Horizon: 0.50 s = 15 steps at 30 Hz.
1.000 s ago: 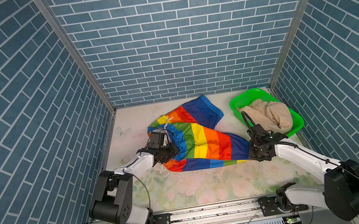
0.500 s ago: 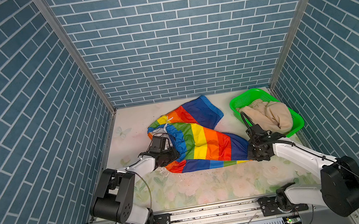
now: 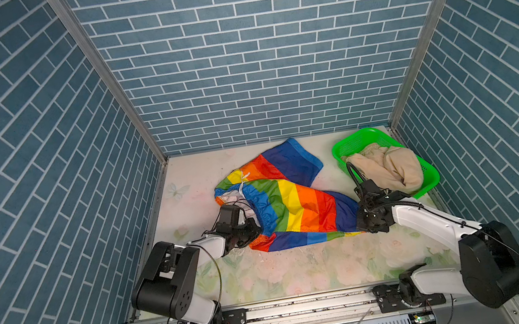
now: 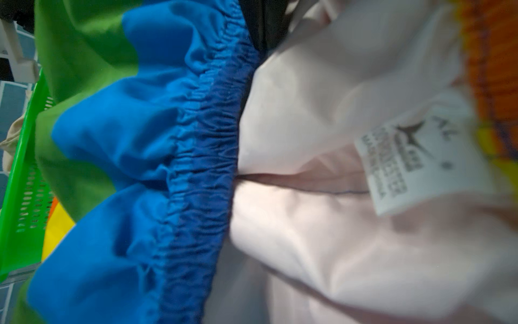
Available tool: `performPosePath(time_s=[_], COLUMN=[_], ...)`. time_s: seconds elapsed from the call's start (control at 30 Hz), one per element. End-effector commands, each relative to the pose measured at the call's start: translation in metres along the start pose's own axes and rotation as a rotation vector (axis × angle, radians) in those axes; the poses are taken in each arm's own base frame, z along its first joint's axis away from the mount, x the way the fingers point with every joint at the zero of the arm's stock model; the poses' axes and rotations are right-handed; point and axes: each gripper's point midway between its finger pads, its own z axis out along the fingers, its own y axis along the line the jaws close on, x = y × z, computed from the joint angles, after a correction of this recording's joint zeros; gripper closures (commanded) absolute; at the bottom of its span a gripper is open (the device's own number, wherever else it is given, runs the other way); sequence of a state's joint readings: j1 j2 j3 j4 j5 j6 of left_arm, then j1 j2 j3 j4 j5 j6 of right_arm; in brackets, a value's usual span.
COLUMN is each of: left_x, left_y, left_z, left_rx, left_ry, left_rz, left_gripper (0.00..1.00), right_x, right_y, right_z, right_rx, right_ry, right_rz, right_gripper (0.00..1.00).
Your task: Fold and stack the shorts
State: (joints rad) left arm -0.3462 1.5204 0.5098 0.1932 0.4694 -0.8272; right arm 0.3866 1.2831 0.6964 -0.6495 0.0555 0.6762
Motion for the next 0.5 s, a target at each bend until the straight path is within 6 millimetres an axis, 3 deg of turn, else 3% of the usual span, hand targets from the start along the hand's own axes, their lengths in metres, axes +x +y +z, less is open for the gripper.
performPosePath(time_s=[0.0, 0.13, 0.47], left_x=[0.005, -0.003, -0.015], left_y=[-0.012, -0.022, -0.026], left_z=[-0.007, -0.02, -0.055], left_rx=[0.045, 0.07, 0.11], left_ry=[0.016, -0.021, -0.083], left_rz=[-0.004, 0.016, 0.003], left_gripper=[1.0, 1.0, 1.0], right_x=[-0.002, 0.0, -0.001], right_y=[0.001, -0.003, -0.006], right_z=[-0.001, -0.002, -0.007], right_rx=[0.0, 0.016, 0.023], right_ry=[0.004, 0.003, -0.01], right_rz=[0.029, 0.026, 0.032], right_gripper=[1.0, 1.0, 1.0])
